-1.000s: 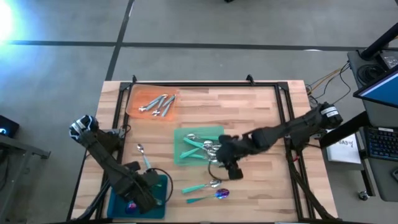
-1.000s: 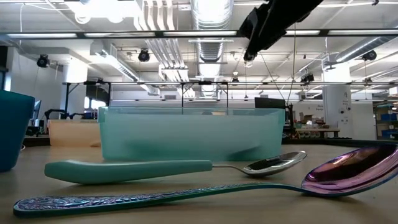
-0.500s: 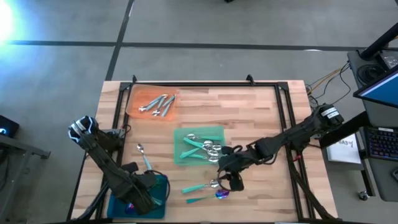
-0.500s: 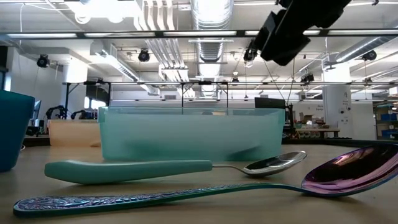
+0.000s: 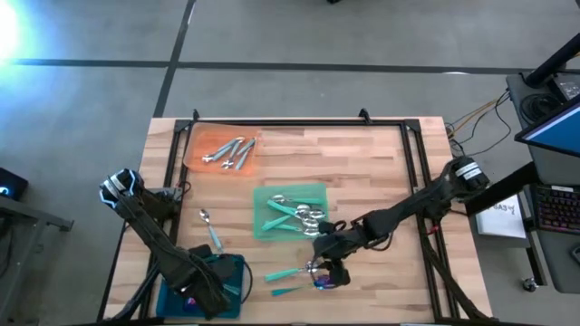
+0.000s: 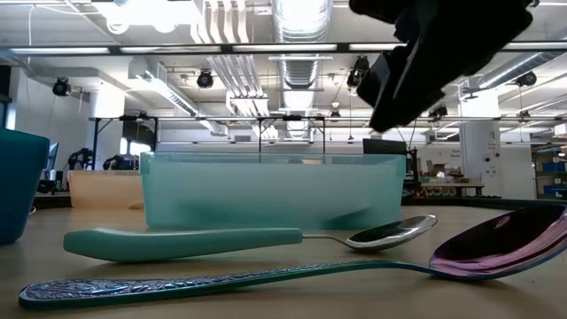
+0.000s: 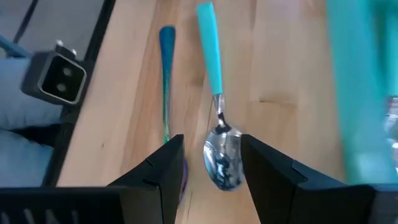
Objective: Sort silverware by color (type)
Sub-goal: Put the green spoon into the green bin
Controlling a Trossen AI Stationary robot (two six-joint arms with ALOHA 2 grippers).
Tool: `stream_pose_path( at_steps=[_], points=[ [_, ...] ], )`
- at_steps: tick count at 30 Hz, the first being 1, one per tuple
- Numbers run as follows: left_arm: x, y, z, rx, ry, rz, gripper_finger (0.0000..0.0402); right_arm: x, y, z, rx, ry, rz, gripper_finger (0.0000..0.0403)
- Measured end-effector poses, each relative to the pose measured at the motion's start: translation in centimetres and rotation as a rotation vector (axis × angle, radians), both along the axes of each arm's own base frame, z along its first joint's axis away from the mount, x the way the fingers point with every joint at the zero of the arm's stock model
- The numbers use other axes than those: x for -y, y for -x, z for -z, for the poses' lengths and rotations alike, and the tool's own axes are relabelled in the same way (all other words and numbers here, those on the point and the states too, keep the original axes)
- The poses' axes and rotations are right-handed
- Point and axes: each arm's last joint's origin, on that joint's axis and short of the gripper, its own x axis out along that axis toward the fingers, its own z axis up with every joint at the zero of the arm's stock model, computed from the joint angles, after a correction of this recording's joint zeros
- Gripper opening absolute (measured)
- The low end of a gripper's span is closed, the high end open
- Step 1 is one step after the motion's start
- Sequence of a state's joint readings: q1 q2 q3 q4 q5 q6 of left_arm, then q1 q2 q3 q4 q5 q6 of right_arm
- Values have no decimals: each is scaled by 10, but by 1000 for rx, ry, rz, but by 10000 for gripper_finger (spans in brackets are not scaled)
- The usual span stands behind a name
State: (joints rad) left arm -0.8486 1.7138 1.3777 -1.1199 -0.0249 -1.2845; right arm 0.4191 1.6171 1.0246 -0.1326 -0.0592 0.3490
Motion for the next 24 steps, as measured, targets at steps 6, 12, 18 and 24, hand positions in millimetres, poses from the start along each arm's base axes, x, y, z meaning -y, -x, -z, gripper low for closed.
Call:
stream_pose_path(
  at_steps=[6,12,18,24],
  points=[
    [7,-2,-1,74,26,20,128,-9,-20,13,-6,41,-38,148],
    [14,4,-2,130,10,22,129,-15,-34,22,-4,79,-65,148],
    [18,7,-2,153,-6,28,129,-20,-45,38,-8,103,-71,148],
    [18,7,-2,173,-21,25,129,-21,-51,42,32,132,-76,148]
  ],
)
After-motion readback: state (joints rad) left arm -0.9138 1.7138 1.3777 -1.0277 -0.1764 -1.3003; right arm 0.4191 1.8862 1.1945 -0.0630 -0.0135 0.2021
